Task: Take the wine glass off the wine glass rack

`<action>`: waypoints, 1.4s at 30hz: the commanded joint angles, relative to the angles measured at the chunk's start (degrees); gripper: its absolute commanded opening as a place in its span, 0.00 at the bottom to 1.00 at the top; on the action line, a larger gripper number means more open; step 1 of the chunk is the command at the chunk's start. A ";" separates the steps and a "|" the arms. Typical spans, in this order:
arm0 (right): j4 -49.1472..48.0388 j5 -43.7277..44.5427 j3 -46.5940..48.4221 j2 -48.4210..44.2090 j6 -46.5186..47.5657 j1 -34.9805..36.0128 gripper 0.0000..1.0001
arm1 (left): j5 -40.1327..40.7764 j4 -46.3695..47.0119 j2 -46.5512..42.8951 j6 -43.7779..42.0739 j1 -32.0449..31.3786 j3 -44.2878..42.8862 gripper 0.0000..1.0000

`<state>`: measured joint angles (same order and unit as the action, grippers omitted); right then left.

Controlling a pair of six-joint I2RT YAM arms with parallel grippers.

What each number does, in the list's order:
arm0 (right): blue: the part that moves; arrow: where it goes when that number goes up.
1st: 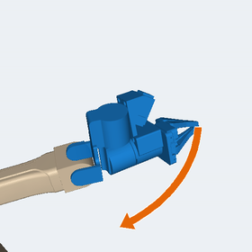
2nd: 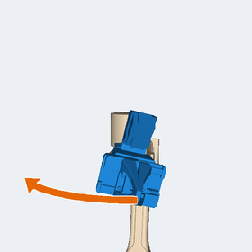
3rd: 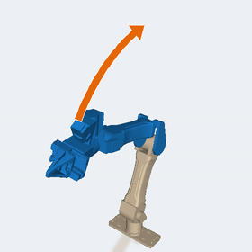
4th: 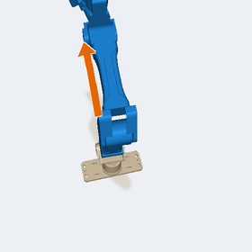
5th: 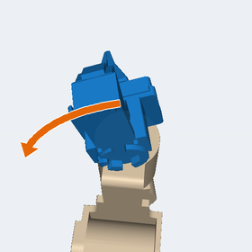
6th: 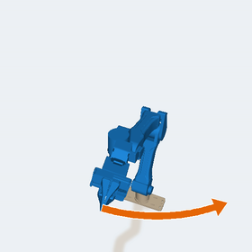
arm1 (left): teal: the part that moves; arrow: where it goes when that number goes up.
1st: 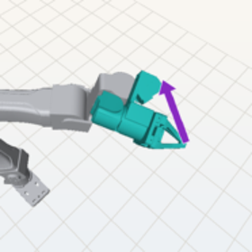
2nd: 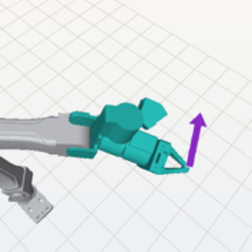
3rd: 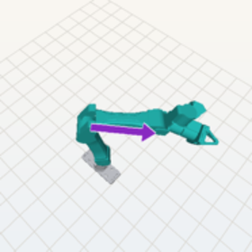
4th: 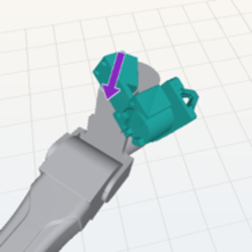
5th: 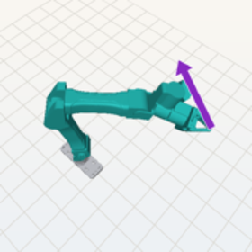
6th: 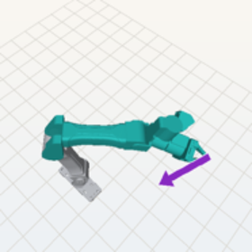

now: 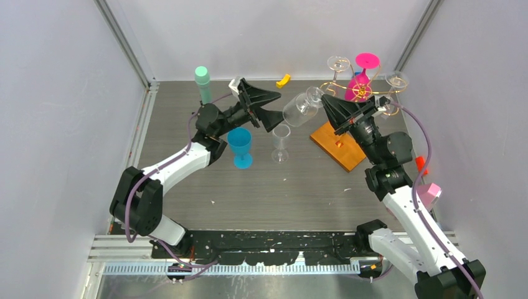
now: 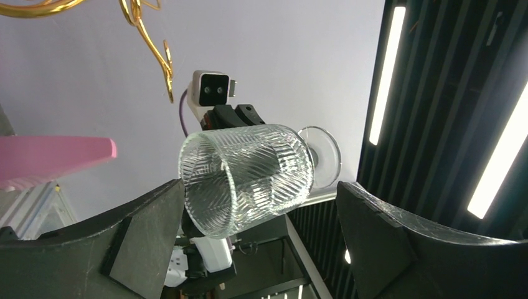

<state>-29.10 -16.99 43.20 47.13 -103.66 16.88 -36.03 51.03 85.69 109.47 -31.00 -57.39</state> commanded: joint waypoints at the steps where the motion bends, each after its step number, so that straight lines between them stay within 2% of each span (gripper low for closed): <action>1: -9.14 3.03 2.56 1.17 -0.94 1.45 0.00 | 0.19 6.64 -1.84 3.67 -0.49 -0.80 0.92; 6: -12.63 3.91 2.00 4.00 -2.07 4.29 0.00 | 0.79 10.64 -2.48 7.42 -0.84 -0.69 0.83; 10: -17.37 4.86 0.55 6.19 -3.82 6.10 0.00 | 0.65 14.50 -3.90 9.86 -1.34 -1.05 0.71; 14: -18.48 6.07 -0.26 6.74 -3.93 6.97 0.00 | 0.80 14.98 -6.24 10.26 -1.32 -0.36 0.52; 18: -19.42 6.66 -0.87 6.94 -4.26 7.11 0.00 | 1.29 14.98 -7.94 9.34 -1.34 0.17 0.22; 22: -20.39 6.92 -0.98 7.40 -4.94 7.30 0.00 | 2.60 16.19 -8.27 9.11 -1.33 0.56 0.01; 28: -19.59 7.27 -1.42 7.55 -5.02 7.84 0.01 | 3.86 17.51 -8.22 8.37 -1.34 0.01 0.00; 29: -19.43 7.21 -1.38 7.63 -4.88 7.82 0.03 | 3.86 17.78 -8.19 8.05 -1.34 -0.19 0.00; 30: -19.20 7.06 -1.32 7.73 -4.67 7.82 0.17 | 3.98 18.44 -7.98 7.62 -1.34 -0.48 0.00; 31: -18.87 6.97 -1.30 7.77 -4.51 7.86 0.37 | 4.19 20.15 -7.87 7.12 -1.34 -0.84 0.00; 32: -18.20 6.73 -1.19 7.64 -3.96 7.82 0.45 | 4.32 22.79 -7.96 6.70 -1.34 -1.45 0.00; 33: -18.06 6.65 -1.19 7.50 -3.55 7.82 0.58 | 4.15 24.38 -8.18 6.22 -1.34 -2.34 0.00; 35: -16.62 6.74 -0.97 6.22 -1.78 7.81 0.70 | 2.27 24.55 -9.12 3.53 -1.23 -4.20 0.00; 39: -9.13 7.13 0.23 3.32 3.57 7.77 0.79 | -3.41 15.80 -12.84 -4.65 -1.23 -5.20 0.00; 42: -0.70 7.46 1.71 1.33 9.03 7.79 0.79 | -8.73 2.96 -16.75 -14.42 -1.10 -4.63 0.00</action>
<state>-37.85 -11.33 41.58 51.81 -102.61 24.77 -38.15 62.41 75.99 108.09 -32.23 -59.05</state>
